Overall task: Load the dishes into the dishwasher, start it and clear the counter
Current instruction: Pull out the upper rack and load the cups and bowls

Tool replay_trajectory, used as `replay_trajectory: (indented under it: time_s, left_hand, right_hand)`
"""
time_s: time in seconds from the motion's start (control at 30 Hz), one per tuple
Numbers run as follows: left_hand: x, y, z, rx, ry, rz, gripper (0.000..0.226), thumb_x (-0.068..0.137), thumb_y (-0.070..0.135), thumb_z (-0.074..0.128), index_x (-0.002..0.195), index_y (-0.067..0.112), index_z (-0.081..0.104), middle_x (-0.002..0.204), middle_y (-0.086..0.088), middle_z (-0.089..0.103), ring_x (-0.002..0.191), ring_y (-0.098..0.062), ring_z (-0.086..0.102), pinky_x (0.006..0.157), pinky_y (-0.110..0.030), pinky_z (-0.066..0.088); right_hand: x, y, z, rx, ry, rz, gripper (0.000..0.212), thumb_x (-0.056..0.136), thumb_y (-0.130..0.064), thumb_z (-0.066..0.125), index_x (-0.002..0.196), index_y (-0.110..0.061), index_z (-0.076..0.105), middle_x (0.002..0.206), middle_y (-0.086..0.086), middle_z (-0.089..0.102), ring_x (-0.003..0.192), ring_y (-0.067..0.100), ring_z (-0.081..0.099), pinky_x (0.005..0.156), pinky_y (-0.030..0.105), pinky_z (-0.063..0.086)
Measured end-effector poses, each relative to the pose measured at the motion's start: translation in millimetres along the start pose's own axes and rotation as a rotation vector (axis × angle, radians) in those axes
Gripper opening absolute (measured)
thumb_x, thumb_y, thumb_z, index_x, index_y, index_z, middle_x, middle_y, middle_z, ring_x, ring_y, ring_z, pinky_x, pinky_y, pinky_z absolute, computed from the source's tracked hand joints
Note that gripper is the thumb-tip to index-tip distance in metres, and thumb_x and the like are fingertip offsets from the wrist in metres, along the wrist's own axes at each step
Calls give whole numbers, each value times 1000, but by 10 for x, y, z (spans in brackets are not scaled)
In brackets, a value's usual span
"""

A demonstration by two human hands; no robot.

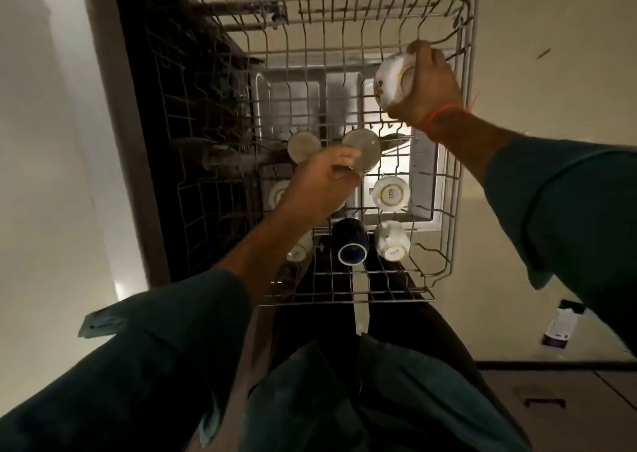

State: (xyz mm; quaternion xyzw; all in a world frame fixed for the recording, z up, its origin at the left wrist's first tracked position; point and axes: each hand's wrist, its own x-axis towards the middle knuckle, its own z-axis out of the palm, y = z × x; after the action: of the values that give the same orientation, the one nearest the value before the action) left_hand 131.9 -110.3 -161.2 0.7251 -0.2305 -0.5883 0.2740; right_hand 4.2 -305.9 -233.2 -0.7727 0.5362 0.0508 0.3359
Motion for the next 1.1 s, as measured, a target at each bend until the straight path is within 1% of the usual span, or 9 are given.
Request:
replay_trajectory:
  time_s: [0.07,0.2,0.4,0.5,0.63,0.8,0.97,1.0,1.1]
  left_hand:
    - [-59,-108,26,3,-11,0,33,97,9,67,128,18,65,122,1,67,108,-15,67,78,-24,56]
    - [-100,-204,45,-1,10,-15,29,97,13,68,125,21,66,120,7,68,113,-11,66,91,-31,57]
    - [-62,-77,-30,34,36,23,33,98,14,66,131,19,64,122,4,66,111,-8,64,87,-27,56]
    - [-64,-15,-38,45,48,34,33,98,14,65,132,17,64,122,3,65,110,-11,65,90,-29,57]
    - [-148,-4,6,38,39,21,36,99,16,65,134,21,62,125,7,64,112,-8,64,90,-31,57]
    - [-335,38,119,25,61,60,43,99,17,65,139,26,55,127,14,55,116,1,57,91,-18,46]
    - [-557,213,193,44,101,108,47,98,18,65,143,25,52,131,6,55,115,-5,59,81,-5,46]
    - [-617,252,203,45,118,119,48,98,18,66,144,24,52,132,6,55,116,-5,59,82,-5,46]
    - [-882,347,231,32,175,169,47,98,20,67,143,25,53,136,4,56,118,-6,58,91,-18,47]
  right_hand:
    - [56,44,60,-37,8,-23,88,73,-40,83,144,-15,38,143,14,46,129,35,47,104,42,47]
    - [100,108,128,-148,5,-62,82,77,-44,80,143,-17,39,142,15,45,128,37,46,102,45,46]
    - [57,120,177,-330,6,-105,83,72,-28,83,142,-22,39,142,16,42,129,39,43,102,50,43]
    - [29,112,187,-290,8,-99,83,71,-23,83,141,-22,41,144,15,40,132,38,40,102,50,45]
    - [-44,82,151,-226,26,-106,78,75,-28,81,143,-23,43,147,13,39,134,36,40,105,47,45]
    - [-356,-12,98,-80,142,-167,70,78,-38,71,141,-20,48,147,13,42,132,35,44,106,44,43]
    - [-832,-240,-31,103,233,-236,65,80,-38,65,140,-16,51,144,12,46,131,30,47,105,38,43]
    - [-930,-286,-66,136,242,-254,64,80,-37,66,139,-15,52,143,12,47,132,29,47,106,38,43]
    - [-1270,-406,-172,230,249,-298,60,82,-34,66,137,-14,54,141,11,49,132,26,47,109,35,40]
